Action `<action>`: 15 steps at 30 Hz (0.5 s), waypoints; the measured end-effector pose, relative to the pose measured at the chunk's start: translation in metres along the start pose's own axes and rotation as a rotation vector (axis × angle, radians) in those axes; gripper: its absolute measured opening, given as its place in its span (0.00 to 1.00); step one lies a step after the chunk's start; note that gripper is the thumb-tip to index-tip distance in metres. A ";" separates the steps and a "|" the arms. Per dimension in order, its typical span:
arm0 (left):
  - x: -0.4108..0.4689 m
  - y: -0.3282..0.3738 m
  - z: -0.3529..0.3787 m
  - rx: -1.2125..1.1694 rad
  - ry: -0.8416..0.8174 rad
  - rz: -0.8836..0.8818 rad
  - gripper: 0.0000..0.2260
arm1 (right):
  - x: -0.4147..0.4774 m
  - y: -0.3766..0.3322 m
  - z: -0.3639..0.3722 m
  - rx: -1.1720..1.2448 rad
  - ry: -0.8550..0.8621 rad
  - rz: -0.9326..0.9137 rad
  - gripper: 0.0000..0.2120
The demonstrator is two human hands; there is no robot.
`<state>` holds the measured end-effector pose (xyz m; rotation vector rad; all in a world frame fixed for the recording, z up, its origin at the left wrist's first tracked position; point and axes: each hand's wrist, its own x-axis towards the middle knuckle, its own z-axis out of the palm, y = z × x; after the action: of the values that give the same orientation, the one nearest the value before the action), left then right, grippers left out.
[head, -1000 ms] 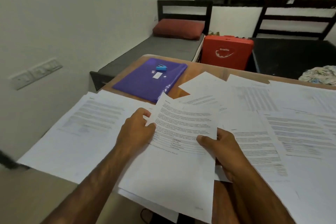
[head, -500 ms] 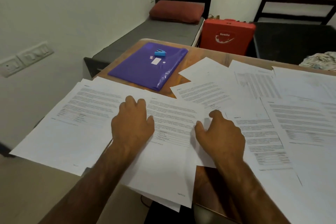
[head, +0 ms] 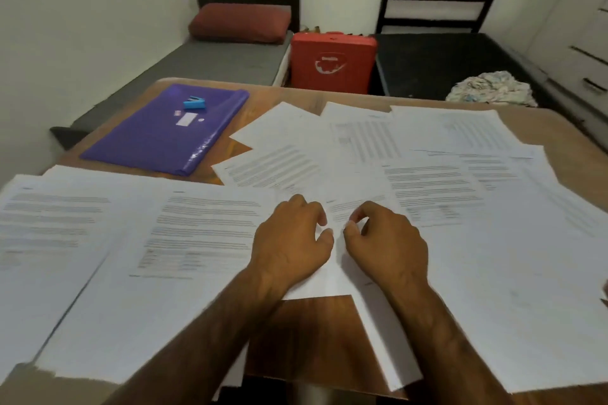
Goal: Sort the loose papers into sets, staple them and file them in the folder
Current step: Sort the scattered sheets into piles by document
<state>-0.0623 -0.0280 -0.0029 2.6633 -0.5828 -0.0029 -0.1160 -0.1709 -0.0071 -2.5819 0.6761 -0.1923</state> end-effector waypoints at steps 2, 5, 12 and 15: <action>0.008 0.023 0.016 -0.024 -0.013 0.052 0.14 | 0.007 0.025 -0.011 -0.009 0.048 0.016 0.09; 0.021 0.053 0.038 -0.059 -0.027 0.097 0.15 | 0.018 0.063 -0.023 -0.038 0.110 0.018 0.13; 0.054 0.084 0.073 -0.103 -0.041 0.075 0.21 | 0.037 0.128 -0.024 -0.106 0.164 0.077 0.37; 0.055 0.078 0.092 -0.028 -0.012 0.093 0.22 | 0.035 0.138 -0.012 -0.175 0.079 0.092 0.43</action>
<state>-0.0515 -0.1505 -0.0518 2.6078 -0.7053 -0.0005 -0.1479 -0.2997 -0.0605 -2.7129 0.8745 -0.2147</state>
